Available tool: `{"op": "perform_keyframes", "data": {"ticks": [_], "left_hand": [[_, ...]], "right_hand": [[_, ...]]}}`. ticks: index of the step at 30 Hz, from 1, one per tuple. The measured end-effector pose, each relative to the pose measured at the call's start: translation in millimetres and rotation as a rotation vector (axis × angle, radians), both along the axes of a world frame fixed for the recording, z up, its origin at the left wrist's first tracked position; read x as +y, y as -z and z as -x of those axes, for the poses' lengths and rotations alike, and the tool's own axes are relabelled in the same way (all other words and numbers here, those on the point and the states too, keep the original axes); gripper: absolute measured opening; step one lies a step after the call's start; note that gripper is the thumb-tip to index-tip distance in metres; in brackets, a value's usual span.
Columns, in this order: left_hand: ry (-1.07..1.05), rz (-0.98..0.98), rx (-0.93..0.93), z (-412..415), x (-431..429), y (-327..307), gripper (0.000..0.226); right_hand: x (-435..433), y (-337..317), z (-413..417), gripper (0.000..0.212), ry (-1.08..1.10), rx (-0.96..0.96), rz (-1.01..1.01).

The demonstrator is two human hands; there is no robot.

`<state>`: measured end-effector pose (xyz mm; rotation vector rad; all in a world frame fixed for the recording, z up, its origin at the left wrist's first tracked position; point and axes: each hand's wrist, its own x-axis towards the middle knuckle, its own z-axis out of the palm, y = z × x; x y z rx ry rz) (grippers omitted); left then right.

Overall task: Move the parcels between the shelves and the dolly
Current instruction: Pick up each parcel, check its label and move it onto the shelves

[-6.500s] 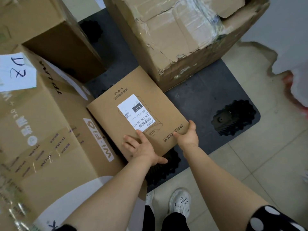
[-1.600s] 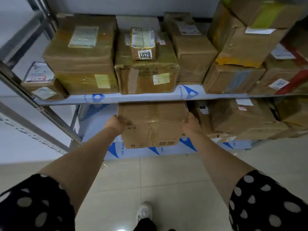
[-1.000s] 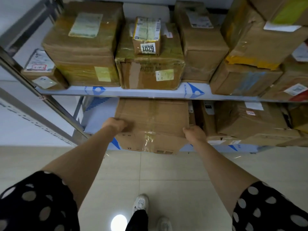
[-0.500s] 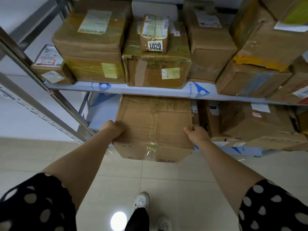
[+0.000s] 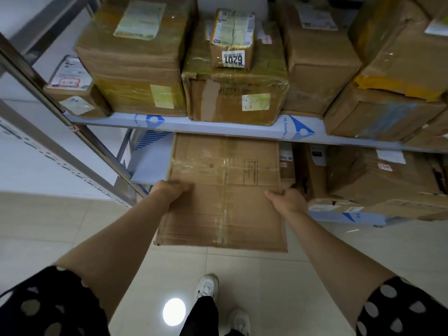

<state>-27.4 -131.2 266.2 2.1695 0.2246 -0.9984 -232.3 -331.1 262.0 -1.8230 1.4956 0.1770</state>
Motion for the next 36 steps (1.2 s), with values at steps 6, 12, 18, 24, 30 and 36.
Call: {"op": "perform_keyframes", "data": {"ticks": [6,12,18,24,30,36], "left_hand": [[-0.052,0.013,0.081,-14.8,35.2,46.9,0.091],[-0.012,-0.061,-0.051,-15.9,7.0,14.8,0.058],[0.096,-0.022,-0.113,-29.3,-2.4,20.8,0.039],[0.102,0.003,-0.077,-35.0,2.6,26.0,0.057],[0.073,0.014,-0.111,-20.8,20.1,27.2,0.057],[-0.048,0.099,-0.054,16.8,72.6,8.4,0.038]], "right_hand": [[16.8,-2.8,7.3,0.042,-0.185,0.149,-0.044],[12.4,6.5,-6.1,0.046,-0.141,0.087,-0.056],[2.5,12.7,-18.1,0.052,-0.078,0.025,-0.061],[-2.1,17.2,-22.5,0.062,0.048,-0.056,-0.173],[21.8,18.8,-7.2,0.052,0.058,-0.159,-0.142],[51.3,3.4,19.4,0.041,-0.058,-0.15,-0.187]]}}
